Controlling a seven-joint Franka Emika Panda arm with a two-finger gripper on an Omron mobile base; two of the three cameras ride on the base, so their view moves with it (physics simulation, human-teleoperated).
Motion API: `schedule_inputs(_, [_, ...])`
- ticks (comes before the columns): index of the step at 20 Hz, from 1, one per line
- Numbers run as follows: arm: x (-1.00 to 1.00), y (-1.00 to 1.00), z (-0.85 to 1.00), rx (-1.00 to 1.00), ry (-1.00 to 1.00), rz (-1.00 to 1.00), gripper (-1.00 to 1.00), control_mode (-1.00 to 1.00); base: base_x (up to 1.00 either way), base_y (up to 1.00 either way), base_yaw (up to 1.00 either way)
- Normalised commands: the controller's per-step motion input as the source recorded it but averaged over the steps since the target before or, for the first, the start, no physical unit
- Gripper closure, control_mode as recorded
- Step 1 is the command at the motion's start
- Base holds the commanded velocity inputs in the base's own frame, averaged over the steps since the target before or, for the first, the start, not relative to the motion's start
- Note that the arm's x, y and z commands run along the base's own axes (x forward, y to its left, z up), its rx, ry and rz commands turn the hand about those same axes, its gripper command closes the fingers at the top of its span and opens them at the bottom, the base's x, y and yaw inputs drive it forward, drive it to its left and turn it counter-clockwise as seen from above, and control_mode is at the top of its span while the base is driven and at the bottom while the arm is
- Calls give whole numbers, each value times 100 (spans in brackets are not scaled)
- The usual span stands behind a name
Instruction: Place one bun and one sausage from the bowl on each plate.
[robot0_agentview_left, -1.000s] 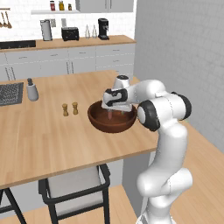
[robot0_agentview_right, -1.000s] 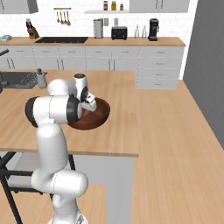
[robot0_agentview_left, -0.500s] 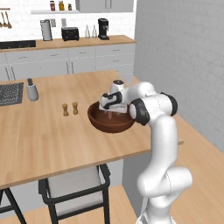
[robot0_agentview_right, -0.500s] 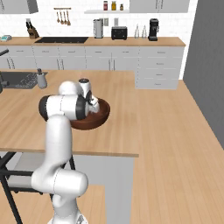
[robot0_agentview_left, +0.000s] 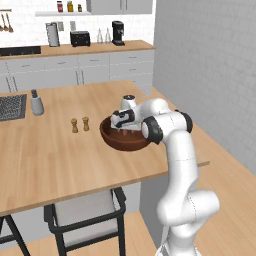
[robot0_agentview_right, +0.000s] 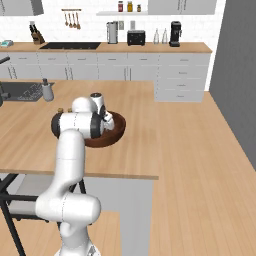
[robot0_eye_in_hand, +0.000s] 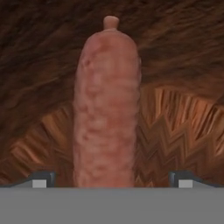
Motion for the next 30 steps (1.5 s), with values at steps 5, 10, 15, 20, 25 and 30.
schedule_inputs(5, [4,14,-66,-5,0,0,100,-100,0,0,0])
schedule_inputs(10, [1,1,-56,-1,-1,0,100,-100,0,0,0])
schedule_inputs(15, [0,0,-29,0,-1,0,100,-100,0,0,0])
schedule_inputs(20, [-79,-22,56,16,-22,-1,100,-100,0,0,0])
schedule_inputs(25, [-100,-60,100,29,-26,-3,100,-100,0,0,0])
schedule_inputs(30, [-94,-56,100,19,-20,-3,100,-100,0,0,0])
